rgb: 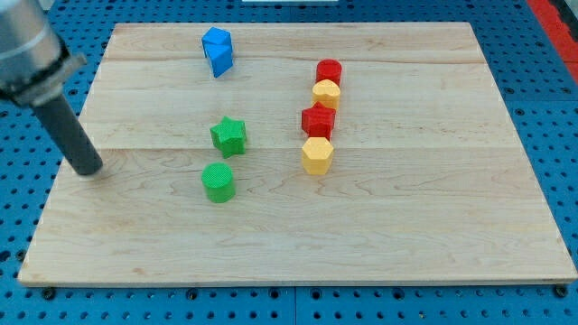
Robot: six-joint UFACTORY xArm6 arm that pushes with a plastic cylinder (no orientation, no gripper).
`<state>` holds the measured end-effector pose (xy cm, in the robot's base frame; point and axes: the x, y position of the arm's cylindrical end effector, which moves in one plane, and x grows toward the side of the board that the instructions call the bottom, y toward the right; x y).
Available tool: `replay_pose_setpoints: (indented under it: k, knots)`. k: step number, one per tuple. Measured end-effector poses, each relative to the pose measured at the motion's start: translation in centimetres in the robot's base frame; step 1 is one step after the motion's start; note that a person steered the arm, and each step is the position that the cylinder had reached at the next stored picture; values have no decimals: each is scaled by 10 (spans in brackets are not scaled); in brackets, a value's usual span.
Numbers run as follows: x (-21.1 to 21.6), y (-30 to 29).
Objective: Separate the blue triangle from the blue cube
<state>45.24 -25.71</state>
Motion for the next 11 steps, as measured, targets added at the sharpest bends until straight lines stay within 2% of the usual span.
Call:
replay_pose_setpoints:
  k: [2, 3, 4, 6, 7, 8, 10, 11]
  knots:
    - [-151, 0]
    - [-200, 17]
    - [-217, 93]
    - [-204, 148]
    - [-183, 174]
    - [-157, 167]
    - [-164, 79]
    - [-134, 83]
